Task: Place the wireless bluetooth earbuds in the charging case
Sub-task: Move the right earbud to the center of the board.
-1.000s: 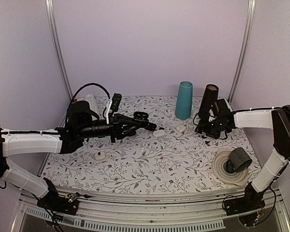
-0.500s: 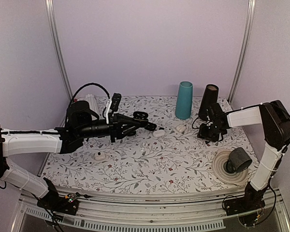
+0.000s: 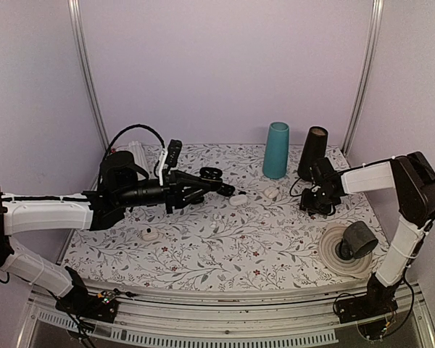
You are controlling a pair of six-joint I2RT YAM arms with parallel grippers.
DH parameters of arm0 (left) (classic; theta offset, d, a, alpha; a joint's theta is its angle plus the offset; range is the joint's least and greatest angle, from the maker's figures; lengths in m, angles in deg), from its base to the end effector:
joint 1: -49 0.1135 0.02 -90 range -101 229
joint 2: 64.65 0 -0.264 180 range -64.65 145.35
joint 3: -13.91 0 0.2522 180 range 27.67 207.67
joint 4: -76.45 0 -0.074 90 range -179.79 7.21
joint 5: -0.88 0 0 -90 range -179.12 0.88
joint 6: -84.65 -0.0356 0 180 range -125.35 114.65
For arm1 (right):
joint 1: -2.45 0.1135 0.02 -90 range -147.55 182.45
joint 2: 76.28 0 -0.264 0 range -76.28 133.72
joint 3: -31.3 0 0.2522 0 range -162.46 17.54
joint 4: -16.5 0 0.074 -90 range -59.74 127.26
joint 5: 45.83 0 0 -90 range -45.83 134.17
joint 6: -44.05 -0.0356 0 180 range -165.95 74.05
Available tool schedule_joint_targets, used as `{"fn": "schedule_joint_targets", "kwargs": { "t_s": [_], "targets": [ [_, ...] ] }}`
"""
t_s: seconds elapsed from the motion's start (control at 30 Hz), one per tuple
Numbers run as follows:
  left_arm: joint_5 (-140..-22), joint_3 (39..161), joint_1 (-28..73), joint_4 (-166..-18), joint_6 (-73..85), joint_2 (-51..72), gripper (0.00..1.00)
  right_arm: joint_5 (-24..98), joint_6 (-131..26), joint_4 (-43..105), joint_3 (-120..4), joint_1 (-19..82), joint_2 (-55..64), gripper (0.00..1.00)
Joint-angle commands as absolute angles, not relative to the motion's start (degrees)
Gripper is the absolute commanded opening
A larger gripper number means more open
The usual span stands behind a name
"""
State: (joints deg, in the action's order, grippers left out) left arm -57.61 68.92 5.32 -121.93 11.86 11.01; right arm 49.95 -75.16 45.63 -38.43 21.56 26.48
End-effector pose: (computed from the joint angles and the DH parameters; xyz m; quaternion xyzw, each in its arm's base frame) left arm 0.2004 -0.2171 0.2762 0.3420 0.6324 -0.5067 0.4758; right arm 0.3232 0.1082 0.1368 0.0974 0.9646 0.0537 0.2392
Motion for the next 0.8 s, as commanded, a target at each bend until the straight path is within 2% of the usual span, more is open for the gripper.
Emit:
{"fn": "schedule_joint_targets", "kwargs": {
  "t_s": [0.0,0.13,0.3,0.37,0.57,0.77],
  "targets": [
    [-56.93,69.31,6.18,-122.66,12.21,11.37,0.0,50.14,-76.57,47.25,-35.65,21.93,24.79,0.53],
    [-56.68,69.5,6.16,-123.07,12.49,11.84,0.0,49.9,-77.13,46.63,-34.35,23.49,23.96,0.48],
    [-56.43,69.75,6.13,-123.21,12.66,12.23,0.0,49.35,-77.29,47.8,-36.21,26.23,26.17,0.33],
    [-56.56,69.77,6.16,-123.02,12.58,12.11,0.0,49.04,-77.71,48.33,-36.96,28.1,26.58,0.31],
    [-56.77,69.59,6.16,-123.01,12.56,12.03,0.0,46.35,-78.97,48.34,-37.02,31.1,24.9,0.31],
    [-56.68,69.94,6.14,-122.88,12.44,12.25,0.0,46.72,-78.59,49.09,-35.58,30.92,21.53,0.42]
  ]
}}
